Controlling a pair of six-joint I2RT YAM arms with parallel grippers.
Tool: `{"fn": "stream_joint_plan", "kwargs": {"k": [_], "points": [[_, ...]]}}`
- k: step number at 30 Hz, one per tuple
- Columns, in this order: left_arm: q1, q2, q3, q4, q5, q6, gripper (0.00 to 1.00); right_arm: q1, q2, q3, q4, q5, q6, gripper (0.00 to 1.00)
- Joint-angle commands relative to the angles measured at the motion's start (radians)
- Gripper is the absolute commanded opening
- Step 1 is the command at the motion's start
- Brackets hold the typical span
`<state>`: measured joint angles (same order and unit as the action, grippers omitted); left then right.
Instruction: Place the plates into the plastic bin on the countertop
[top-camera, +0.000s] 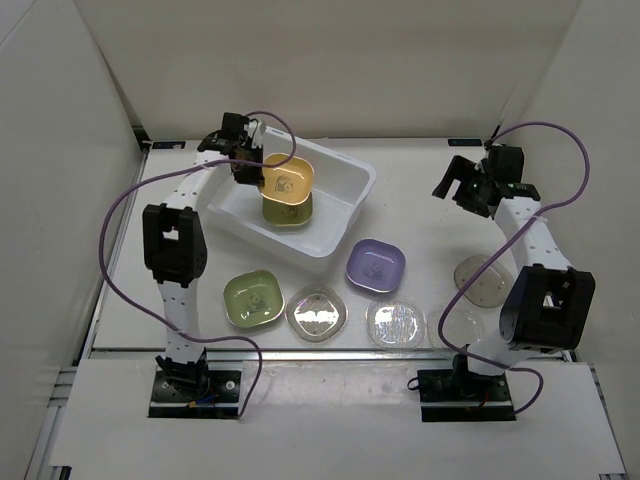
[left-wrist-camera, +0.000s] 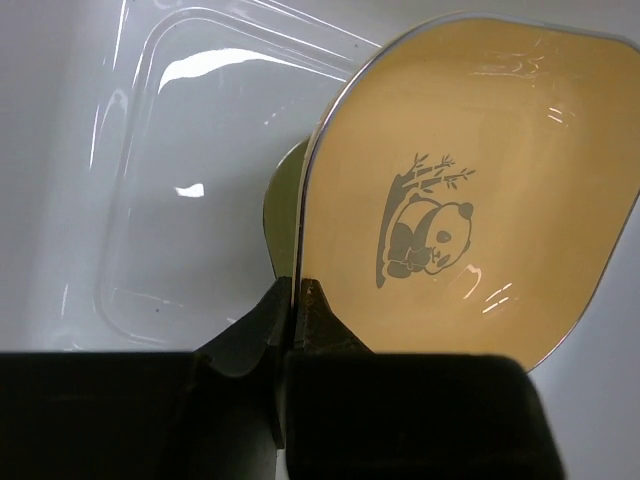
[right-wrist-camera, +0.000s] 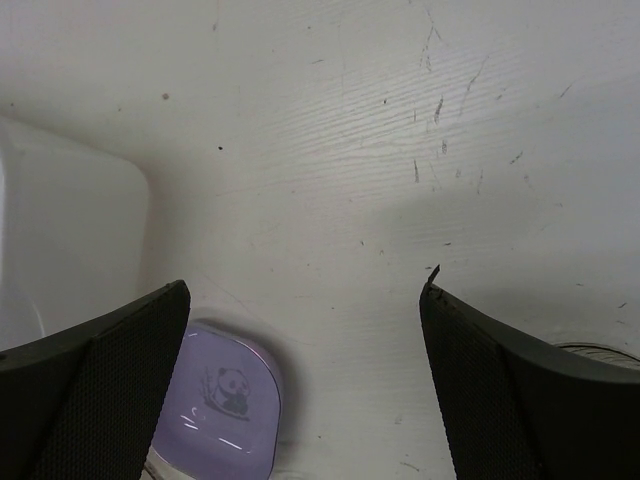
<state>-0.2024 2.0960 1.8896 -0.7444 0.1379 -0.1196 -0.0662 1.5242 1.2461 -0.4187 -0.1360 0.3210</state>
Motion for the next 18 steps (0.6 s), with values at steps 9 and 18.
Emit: {"fn": "stream_joint_plan", "kwargs": {"k": [9,18], "points": [[-0.009,0.116,0.172,-0.188,-0.061,0.012,0.14,-0.009,0.016,0.026,-0.016,-0.024,-0.051,0.98],[-0.014,0.082,0.111,-0.158,0.012,-0.002,0.40,-0.012,0.031,0.021,-0.023,-0.034,-0.063,0.97]]}}
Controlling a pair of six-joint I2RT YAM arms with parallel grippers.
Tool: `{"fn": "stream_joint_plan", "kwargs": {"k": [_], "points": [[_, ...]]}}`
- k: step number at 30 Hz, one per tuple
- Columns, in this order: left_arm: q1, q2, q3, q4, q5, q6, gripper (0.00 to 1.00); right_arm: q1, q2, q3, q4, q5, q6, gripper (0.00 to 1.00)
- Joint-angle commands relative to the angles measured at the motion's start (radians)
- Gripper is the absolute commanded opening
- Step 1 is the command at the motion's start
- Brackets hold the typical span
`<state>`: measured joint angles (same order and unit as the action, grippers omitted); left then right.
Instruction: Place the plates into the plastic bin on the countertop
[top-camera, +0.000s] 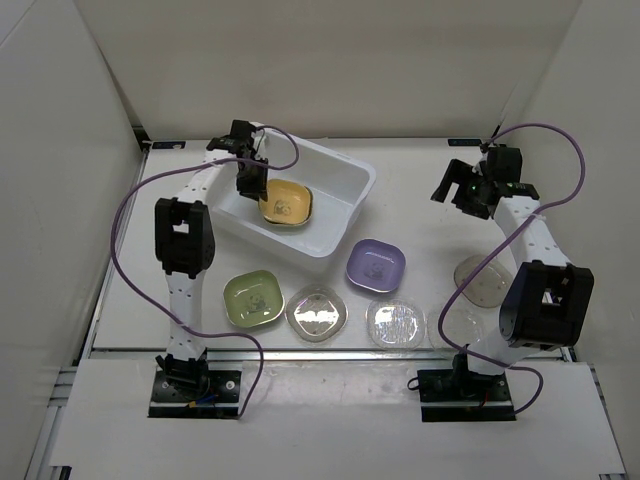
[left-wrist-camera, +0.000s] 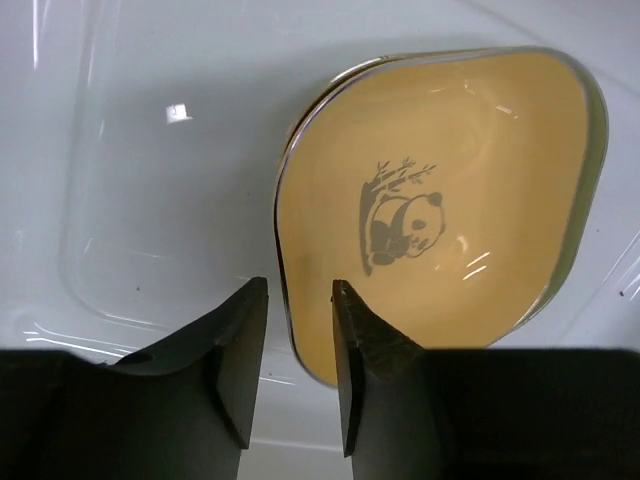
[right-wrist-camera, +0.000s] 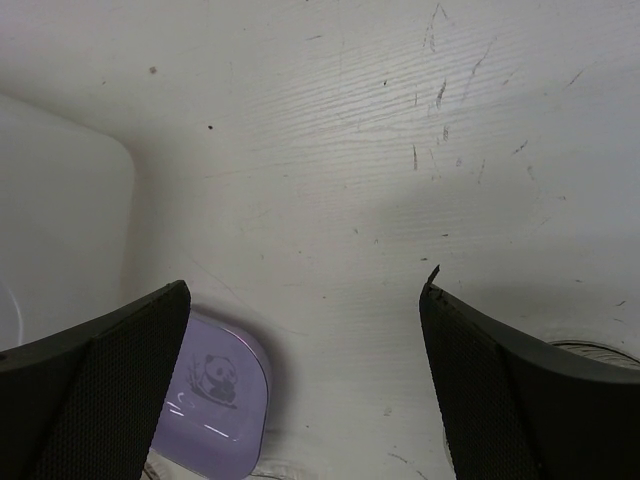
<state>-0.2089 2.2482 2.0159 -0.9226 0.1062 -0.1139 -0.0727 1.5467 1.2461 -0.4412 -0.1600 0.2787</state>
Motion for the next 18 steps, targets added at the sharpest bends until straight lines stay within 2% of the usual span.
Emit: {"fn": "stream_joint_plan", "kwargs": {"k": [1,3,4,6,9,11,12,18], "points": [[-0.012,-0.067,-0.019,0.021,0.050,-0.010,0.45,-0.006,0.009,0.021,0.001,-0.013,-0.021,0.97],[-0.015,-0.070,-0.013,0.021,0.035,-0.013,0.56,-0.004,0.006,0.016,-0.007,-0.025,-0.033,0.97],[-0.017,-0.076,-0.014,0.021,0.029,-0.012,0.58,-0.006,0.006,0.012,-0.010,-0.032,-0.039,0.97],[-0.017,-0.078,-0.016,0.021,0.029,-0.015,0.69,-0.004,0.000,0.004,-0.013,-0.050,-0.052,0.98],[-0.023,-0.088,-0.022,0.021,0.032,-0.010,0.71,-0.006,-0.007,-0.019,-0.027,-0.058,-0.058,0.97],[-0.026,-0.090,-0.022,0.021,0.023,-0.013,0.77,-0.004,-0.013,-0.045,-0.019,-0.111,-0.064,0.97],[-0.027,-0.101,-0.022,0.021,0.029,-0.020,0.99,-0.003,-0.019,-0.054,-0.019,-0.134,-0.076,0.96],[-0.030,-0.189,0.037,0.039,-0.008,-0.023,0.99,0.109,-0.022,-0.137,-0.074,-0.150,-0.115,0.95]]}}
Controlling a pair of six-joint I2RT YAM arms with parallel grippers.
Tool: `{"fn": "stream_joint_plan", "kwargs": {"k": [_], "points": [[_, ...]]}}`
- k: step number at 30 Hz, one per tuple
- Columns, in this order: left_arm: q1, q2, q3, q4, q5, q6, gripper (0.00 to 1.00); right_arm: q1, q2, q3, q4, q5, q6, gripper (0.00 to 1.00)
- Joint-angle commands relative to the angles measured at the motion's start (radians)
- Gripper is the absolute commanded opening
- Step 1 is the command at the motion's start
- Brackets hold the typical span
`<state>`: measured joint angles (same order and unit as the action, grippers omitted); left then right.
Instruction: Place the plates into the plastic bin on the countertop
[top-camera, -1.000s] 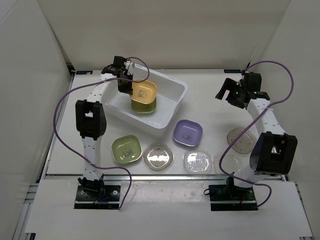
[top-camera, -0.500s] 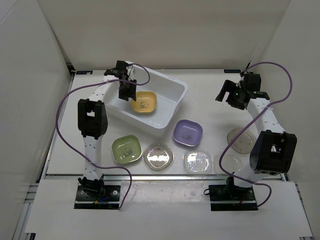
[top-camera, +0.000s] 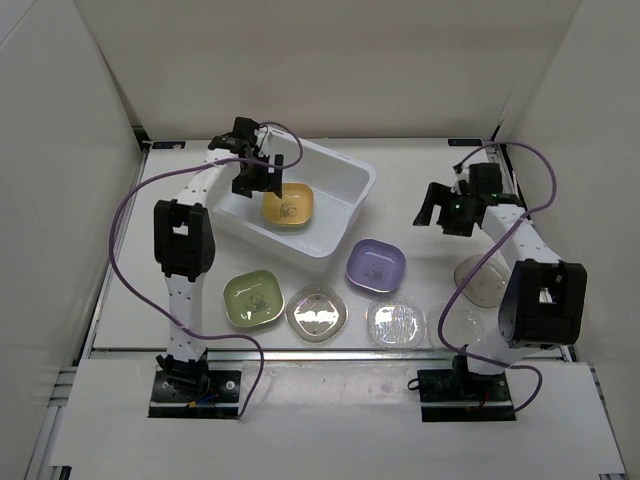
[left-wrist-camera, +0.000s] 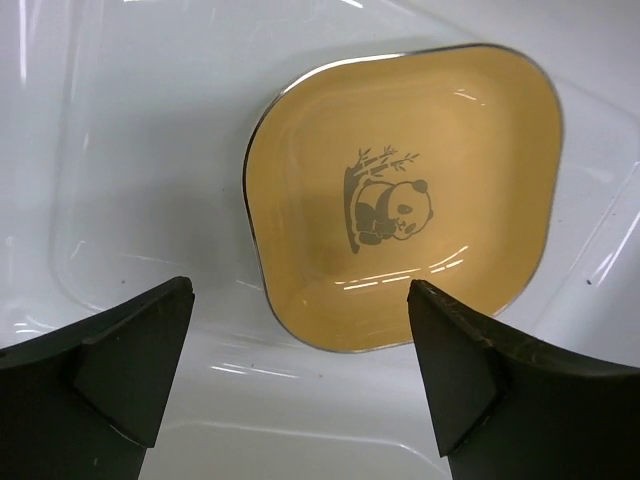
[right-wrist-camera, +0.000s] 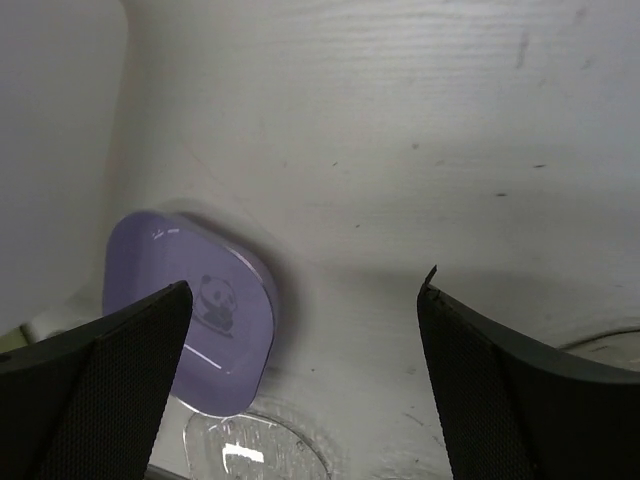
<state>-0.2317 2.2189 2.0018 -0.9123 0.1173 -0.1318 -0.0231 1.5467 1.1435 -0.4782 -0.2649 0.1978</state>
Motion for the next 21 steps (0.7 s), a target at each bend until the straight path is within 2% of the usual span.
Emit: {"fn": "stream_joint_plan", "kwargs": {"k": [1,4,13,14,16,19,20,21], "points": [[-0.008,-0.206,0.045,0.047,-0.025,-0.009,0.99,0.075,-0.025,-0.075,-0.034,-0.053,-0.026,0.95],[-0.015,-0.328,0.006,0.084,-0.050,-0.022,0.99,0.106,-0.043,-0.149,0.009,-0.103,0.005,0.92],[-0.040,-0.709,-0.369,0.256,-0.099,-0.081,0.99,0.183,0.012,-0.248,0.122,-0.066,0.052,0.83],[-0.038,-0.782,-0.444,0.268,-0.105,-0.091,0.99,0.183,0.018,-0.251,0.134,-0.068,0.060,0.78],[-0.041,-0.850,-0.513,0.274,-0.105,-0.110,0.99,0.192,0.024,-0.261,0.168,-0.069,0.072,0.76],[-0.041,-0.973,-0.644,0.271,-0.162,-0.140,0.99,0.201,0.047,-0.265,0.208,-0.073,0.084,0.61],[-0.041,-1.028,-0.673,0.271,-0.174,-0.149,0.99,0.201,0.065,-0.265,0.211,-0.070,0.094,0.53],[-0.040,-1.059,-0.725,0.268,-0.176,-0.163,0.99,0.201,0.076,-0.258,0.214,-0.066,0.094,0.53]]}}
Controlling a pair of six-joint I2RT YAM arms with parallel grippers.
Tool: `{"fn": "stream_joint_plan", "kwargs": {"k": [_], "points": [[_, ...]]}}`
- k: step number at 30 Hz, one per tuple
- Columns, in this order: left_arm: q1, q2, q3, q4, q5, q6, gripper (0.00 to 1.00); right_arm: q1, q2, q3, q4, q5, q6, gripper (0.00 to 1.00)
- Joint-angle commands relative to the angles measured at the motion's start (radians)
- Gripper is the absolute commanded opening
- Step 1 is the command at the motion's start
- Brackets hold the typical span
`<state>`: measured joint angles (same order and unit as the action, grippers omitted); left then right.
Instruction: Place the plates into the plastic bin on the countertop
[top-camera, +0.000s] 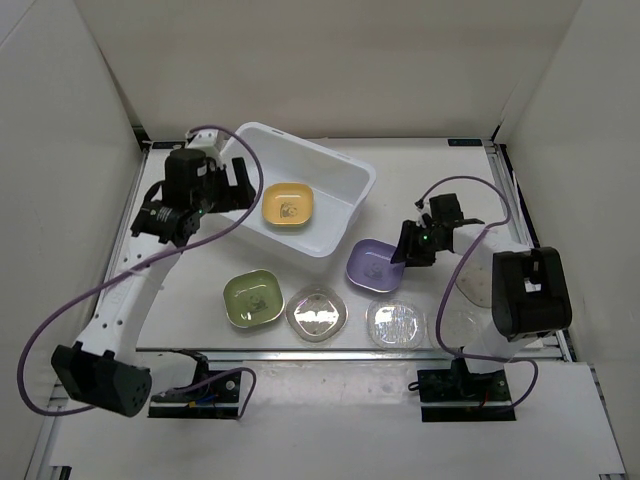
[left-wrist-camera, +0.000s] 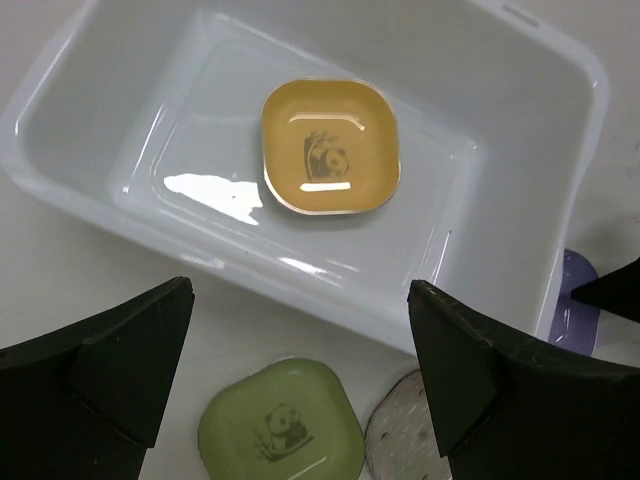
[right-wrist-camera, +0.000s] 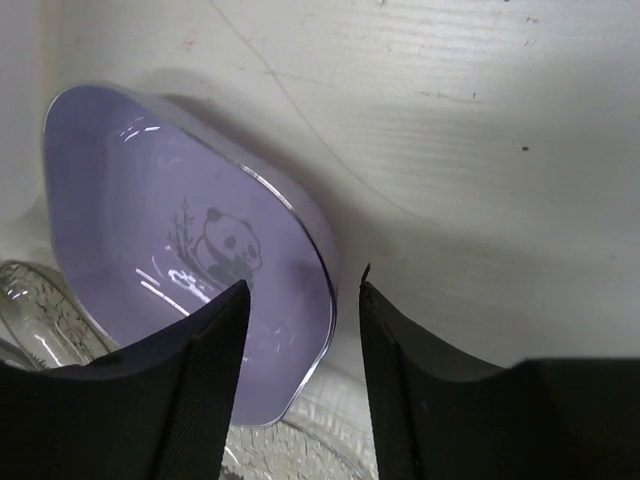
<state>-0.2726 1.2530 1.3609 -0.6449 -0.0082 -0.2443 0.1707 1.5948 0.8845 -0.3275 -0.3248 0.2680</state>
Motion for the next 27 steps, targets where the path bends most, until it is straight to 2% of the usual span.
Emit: {"fn": "stream_joint_plan", "kwargs": {"k": [1,4,9,10,18,21,25,27], "points": [[0.001,-0.111,-0.106,0.001,-0.052,-0.059,0.99,0.007,0.037,0.005,0.064,0.013,0.027,0.51],[0.001,-0.188,-0.169,-0.030,-0.073,-0.092,0.99,0.007,0.050,0.008,0.073,0.049,0.051,0.39],[0.003,-0.228,-0.224,-0.073,-0.124,-0.133,0.99,0.004,0.019,0.036,0.045,0.206,0.100,0.02],[0.003,-0.228,-0.239,-0.079,-0.133,-0.142,0.99,0.001,0.007,0.045,0.033,0.237,0.109,0.00],[0.018,-0.198,-0.256,-0.085,-0.196,-0.170,0.99,-0.103,-0.122,0.208,-0.139,0.478,0.119,0.00],[0.082,-0.175,-0.263,-0.085,-0.201,-0.168,0.99,-0.119,-0.189,0.350,-0.151,0.552,0.070,0.00],[0.171,-0.127,-0.278,-0.091,-0.161,-0.171,0.99,-0.091,-0.141,0.557,-0.154,0.489,0.008,0.00],[0.216,-0.109,-0.286,-0.094,-0.133,-0.170,0.99,-0.018,-0.098,0.667,-0.127,0.423,-0.059,0.00]]}}
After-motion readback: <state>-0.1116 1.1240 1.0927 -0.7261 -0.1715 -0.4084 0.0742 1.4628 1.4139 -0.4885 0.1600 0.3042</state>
